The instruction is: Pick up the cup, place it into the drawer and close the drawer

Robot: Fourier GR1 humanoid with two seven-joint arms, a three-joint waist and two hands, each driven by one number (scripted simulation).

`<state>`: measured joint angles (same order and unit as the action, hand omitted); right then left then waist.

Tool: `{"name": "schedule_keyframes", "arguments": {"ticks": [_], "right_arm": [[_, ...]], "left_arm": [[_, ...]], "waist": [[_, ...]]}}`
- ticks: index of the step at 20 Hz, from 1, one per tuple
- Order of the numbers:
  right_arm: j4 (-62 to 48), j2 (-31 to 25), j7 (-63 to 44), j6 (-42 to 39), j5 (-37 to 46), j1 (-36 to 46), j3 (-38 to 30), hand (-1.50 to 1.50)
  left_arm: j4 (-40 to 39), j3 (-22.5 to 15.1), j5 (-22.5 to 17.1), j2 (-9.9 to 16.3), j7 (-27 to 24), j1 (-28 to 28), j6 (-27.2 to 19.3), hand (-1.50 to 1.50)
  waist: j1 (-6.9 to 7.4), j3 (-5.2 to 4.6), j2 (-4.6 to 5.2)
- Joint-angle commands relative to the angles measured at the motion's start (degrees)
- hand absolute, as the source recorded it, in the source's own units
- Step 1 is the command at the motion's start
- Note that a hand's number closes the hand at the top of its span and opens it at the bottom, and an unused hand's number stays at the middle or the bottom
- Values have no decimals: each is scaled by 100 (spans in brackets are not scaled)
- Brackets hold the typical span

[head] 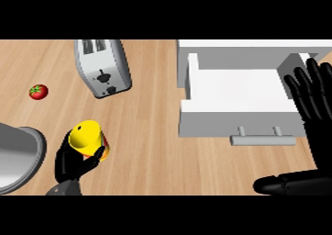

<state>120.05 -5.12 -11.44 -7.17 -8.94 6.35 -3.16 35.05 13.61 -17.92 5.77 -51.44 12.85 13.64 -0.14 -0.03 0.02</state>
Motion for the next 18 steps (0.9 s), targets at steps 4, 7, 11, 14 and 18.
{"name": "schedule_keyframes", "arguments": {"ticks": [4,7,11,14,18], "right_arm": [[-112,20,77,2,-27,84,-43,-150],[-504,-138,379,-276,-244,54,-298,-150],[41,11,75,-36,7,-51,-2,-150],[-2,-135,-62,-195,-301,-37,-195,-150],[385,123,-148,87,57,-235,147,-150]], "left_arm": [[-32,-145,246,-143,-693,129,-286,150],[-165,73,147,85,-900,222,-250,150],[-159,52,196,299,-854,403,-143,150],[-117,-120,296,177,-1030,261,8,150],[886,-362,214,-28,-354,273,-198,150]], "waist": [[1,1,1],[-3,0,10],[-13,-1,3],[-15,0,3],[13,4,-14]]}}
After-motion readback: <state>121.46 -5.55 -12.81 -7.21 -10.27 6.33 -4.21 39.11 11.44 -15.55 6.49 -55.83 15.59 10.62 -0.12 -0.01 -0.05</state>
